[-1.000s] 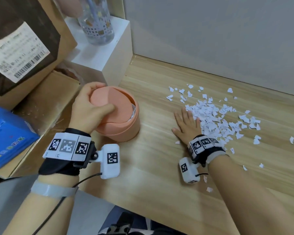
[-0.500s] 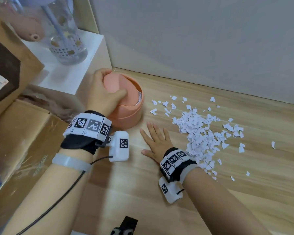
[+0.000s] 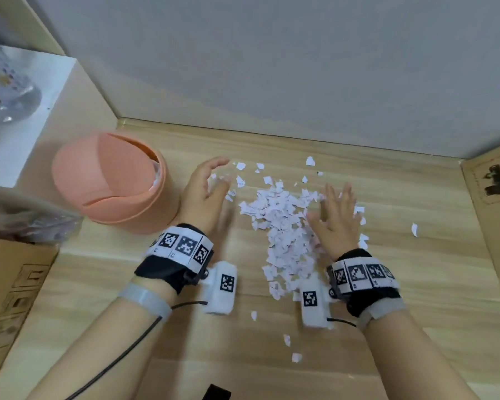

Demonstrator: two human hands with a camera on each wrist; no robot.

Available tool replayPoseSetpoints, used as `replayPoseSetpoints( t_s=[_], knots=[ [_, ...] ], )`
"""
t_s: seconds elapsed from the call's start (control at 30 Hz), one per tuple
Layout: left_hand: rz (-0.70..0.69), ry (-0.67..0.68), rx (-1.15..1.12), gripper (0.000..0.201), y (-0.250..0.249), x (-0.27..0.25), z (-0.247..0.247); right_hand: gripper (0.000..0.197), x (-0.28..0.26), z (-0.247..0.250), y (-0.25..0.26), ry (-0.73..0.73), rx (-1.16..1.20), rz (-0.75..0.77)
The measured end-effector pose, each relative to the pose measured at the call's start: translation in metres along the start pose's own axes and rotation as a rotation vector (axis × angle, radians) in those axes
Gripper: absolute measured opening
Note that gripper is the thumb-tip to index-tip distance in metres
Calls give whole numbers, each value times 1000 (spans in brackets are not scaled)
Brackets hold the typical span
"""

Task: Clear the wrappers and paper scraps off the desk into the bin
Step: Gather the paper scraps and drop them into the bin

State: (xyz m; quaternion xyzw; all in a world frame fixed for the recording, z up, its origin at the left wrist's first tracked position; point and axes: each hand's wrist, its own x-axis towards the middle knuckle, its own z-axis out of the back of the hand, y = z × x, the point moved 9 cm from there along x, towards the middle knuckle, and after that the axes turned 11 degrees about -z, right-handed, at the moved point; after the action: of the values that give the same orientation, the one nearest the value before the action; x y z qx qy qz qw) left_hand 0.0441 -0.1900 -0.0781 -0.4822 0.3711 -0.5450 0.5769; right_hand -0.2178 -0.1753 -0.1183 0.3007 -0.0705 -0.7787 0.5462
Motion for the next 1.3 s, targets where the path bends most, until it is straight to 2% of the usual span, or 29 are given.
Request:
replayPoseSetpoints(
  t_s=[0.13, 0.23, 0.3, 0.37, 0.47, 0.53, 0.57, 0.63, 0.7, 0.77, 0.83, 0.97, 1.07, 1.17, 1.23, 1.3],
  knots=[
    [137, -1, 277, 48, 62, 10, 3, 72, 15, 60, -112, -221, 107, -407],
    [273, 64, 355, 54, 85, 15, -6, 73, 27, 73, -163, -196, 177, -556],
    [305, 140, 423, 59, 85, 16, -24, 72, 40, 65, -162, -122, 140, -505],
    [254, 295, 448, 63, 76, 15, -59, 71, 52, 46, -131, -26, 91, -330],
    [62, 737, 495, 68, 55, -11, -133, 71, 45, -3, -58, 209, -42, 14],
    [17, 932, 435, 67, 48, -30, -161, 73, 26, -30, -19, 369, -56, 202],
    [22, 950, 366, 63, 45, -31, -165, 71, 18, -36, -7, 437, -11, 253],
    [27, 866, 273, 60, 40, -16, -159, 69, 18, -28, 4, 464, 151, 269],
    [42, 717, 312, 58, 41, 11, -139, 70, 38, -5, -4, 334, 257, 171],
    [109, 636, 365, 55, 48, 35, -124, 71, 65, 10, -17, 238, 290, 42],
    [166, 671, 408, 55, 52, 47, -129, 72, 86, 7, -16, 272, 244, -9],
    [94, 867, 507, 60, 45, 52, -172, 68, 107, -12, 21, 398, 204, 74],
    [64, 973, 507, 58, 39, 49, -183, 61, 96, -22, 43, 476, 67, 223],
    [66, 1046, 417, 57, 35, 25, -174, 59, 68, -23, 37, 513, -2, 275],
    [146, 1076, 333, 53, 39, 3, -159, 56, 42, -27, 21, 601, 9, 247],
    [283, 1031, 198, 50, 46, -9, -139, 50, 17, -31, 5, 708, 28, 211]
  ],
)
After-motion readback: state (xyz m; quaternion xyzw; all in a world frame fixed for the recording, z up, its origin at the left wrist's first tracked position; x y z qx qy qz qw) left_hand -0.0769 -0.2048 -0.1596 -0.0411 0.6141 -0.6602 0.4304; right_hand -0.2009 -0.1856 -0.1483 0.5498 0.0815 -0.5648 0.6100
